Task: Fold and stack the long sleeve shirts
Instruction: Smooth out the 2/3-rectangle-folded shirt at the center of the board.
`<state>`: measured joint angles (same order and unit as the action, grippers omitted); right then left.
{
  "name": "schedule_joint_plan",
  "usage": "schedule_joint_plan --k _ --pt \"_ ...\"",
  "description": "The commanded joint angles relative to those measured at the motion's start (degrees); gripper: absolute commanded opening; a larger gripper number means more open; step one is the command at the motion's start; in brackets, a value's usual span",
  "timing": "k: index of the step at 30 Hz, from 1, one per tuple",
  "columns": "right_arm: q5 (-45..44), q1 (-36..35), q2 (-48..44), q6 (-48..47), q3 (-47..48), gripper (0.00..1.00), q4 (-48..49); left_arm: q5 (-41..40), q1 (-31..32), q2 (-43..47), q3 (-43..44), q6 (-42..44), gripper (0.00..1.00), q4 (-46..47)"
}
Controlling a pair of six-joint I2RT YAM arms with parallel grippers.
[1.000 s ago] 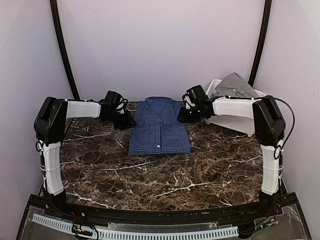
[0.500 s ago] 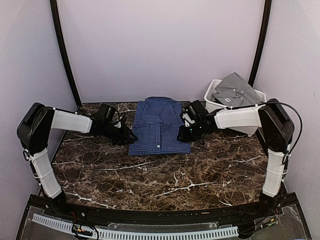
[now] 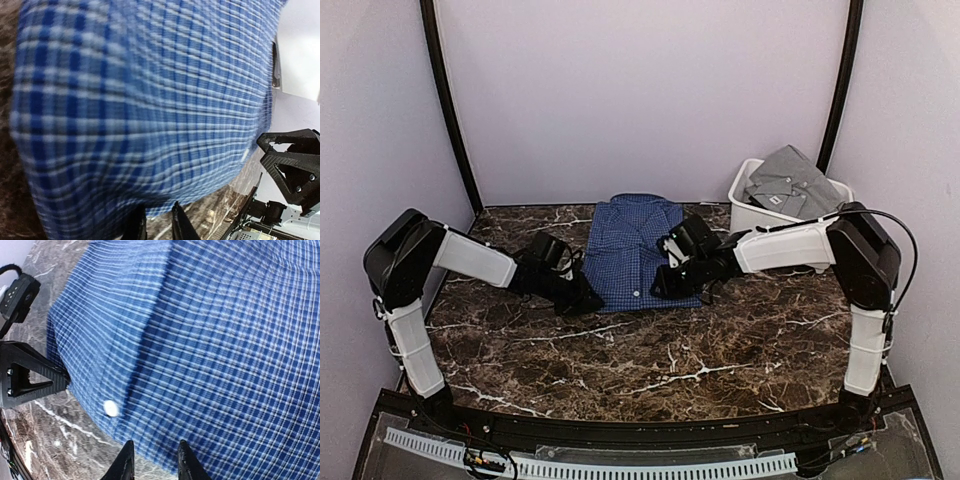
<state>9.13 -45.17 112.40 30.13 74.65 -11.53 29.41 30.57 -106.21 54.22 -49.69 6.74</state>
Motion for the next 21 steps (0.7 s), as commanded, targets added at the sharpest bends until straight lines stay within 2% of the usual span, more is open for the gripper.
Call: schedule_joint_plan --k 1,10,16,21 --pt "-0.97 0.76 0.96 2.25 -3.68 0.27 2.33 -5.37 -1.2 -0.31 -3.0 -0.68 0.17 -3.02" --pt "0.21 5.96 -7.15 5.89 -15.97 0.27 6.77 -6.04 -2.26 1.94 -6.82 0.12 0.17 -3.66" --pt "-0.29 5.16 -11.56 5.48 -15.35 0.28 4.56 -4.14 -2.18 6.18 -5.37 2.22 0.18 -5.39" --pt "-1.19 4.74 -10.99 5.46 -12.64 0.27 3.92 -5.91 -2.22 10.36 -4.28 3.72 0.2 -7.72"
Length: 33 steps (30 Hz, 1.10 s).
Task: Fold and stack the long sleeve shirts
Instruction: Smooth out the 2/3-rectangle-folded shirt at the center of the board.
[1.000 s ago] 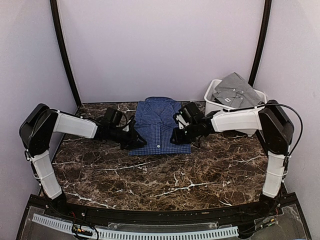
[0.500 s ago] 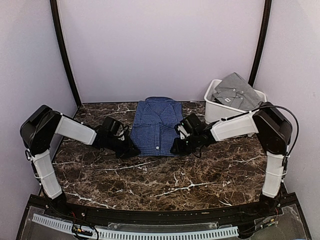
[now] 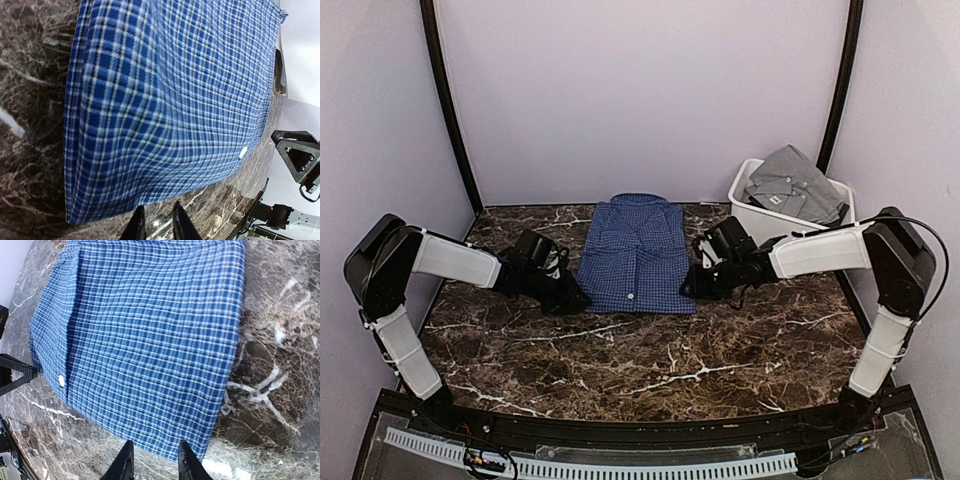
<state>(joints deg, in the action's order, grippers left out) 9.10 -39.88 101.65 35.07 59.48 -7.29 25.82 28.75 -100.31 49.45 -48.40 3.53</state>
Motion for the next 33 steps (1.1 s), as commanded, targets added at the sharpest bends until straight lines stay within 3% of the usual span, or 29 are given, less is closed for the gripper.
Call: schedule_joint_plan --k 1,6,15,20,25,33 --pt "-1.03 -0.51 0.29 0.66 2.84 0.27 -0.14 -2.87 -0.59 4.83 0.74 2.78 0.2 -4.85" --pt "-0.09 -0.55 3.49 0.97 4.25 0.27 1.55 -1.84 -1.4 3.98 3.83 4.25 0.23 -1.97" --pt "-1.08 -0.48 6.9 1.4 1.96 0.27 3.07 -5.13 -3.86 -5.89 11.66 6.39 0.22 -3.22" --pt "-2.11 -0.45 4.9 1.38 -0.11 0.27 2.7 -6.07 -4.73 -9.86 12.33 8.04 0.21 -8.14" --pt "-3.92 -0.55 1.96 0.65 -2.42 0.27 0.98 -6.31 -4.76 -7.45 7.96 9.13 0.21 -9.5" --pt "-5.44 -1.44 0.07 -0.21 -5.39 0.28 -0.66 -8.73 -4.76 4.58 2.41 11.13 0.31 -12.43"
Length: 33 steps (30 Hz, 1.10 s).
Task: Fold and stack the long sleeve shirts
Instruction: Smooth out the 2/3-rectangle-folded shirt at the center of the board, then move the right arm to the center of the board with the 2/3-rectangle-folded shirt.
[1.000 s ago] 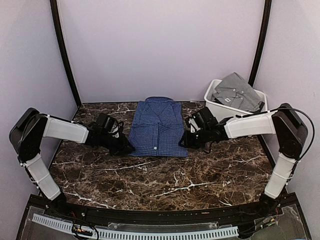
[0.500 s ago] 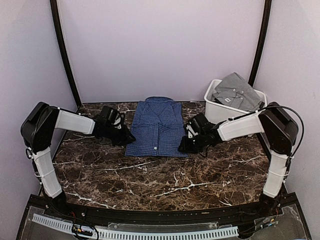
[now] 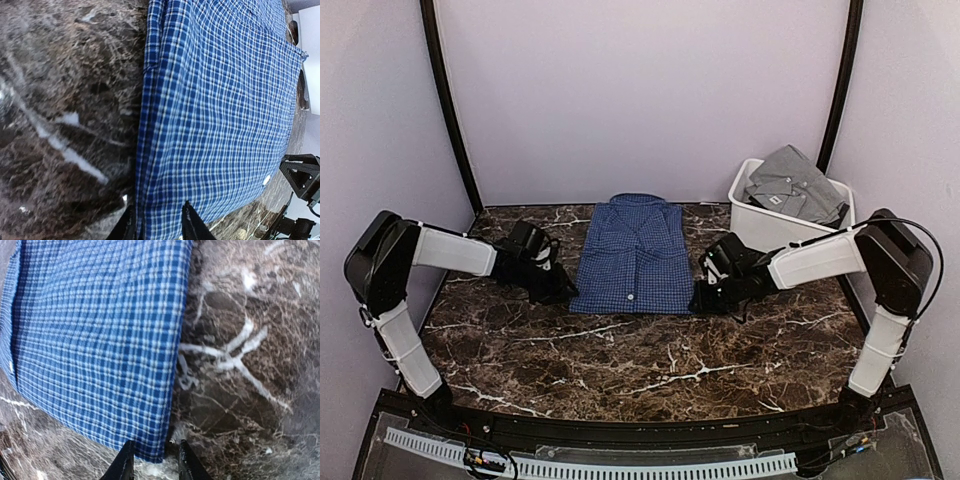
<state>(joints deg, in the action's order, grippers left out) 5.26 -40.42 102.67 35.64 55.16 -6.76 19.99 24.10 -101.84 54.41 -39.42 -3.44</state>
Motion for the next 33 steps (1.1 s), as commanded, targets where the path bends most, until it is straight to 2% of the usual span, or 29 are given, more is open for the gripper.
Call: schedule_joint_plan --k 1,8,18,25,28,31,33 --pt "-1.76 -1.07 -0.95 -0.75 -1.28 0.28 -1.18 -3.21 -0.1 6.51 -3.61 2.37 0.31 -5.71" --pt "-2.0 -2.42 0.8 -0.73 -0.18 0.25 -1.2 -1.54 0.16 7.76 -7.74 3.52 0.31 -4.13" --pt "-3.75 -3.69 1.67 -1.52 1.25 0.21 -2.52 -1.71 3.18 5.75 -6.63 4.89 0.32 -3.35" --pt "-3.55 -3.91 2.37 -2.06 2.23 0.16 -2.42 -2.01 3.96 3.95 -5.64 5.3 0.29 -3.48" --pt "-3.67 -3.92 2.03 -2.36 2.24 0.1 -2.72 -1.72 4.3 3.5 -5.36 5.32 0.22 -2.92" --pt "-3.7 -3.96 1.65 -2.8 2.65 0.0 -3.79 -1.46 4.64 3.52 -5.06 5.32 0.1 -3.37" --pt "-3.37 -4.0 0.65 -3.15 2.56 0.0 -4.62 -1.29 4.99 4.3 -5.44 5.39 0.04 -4.18"
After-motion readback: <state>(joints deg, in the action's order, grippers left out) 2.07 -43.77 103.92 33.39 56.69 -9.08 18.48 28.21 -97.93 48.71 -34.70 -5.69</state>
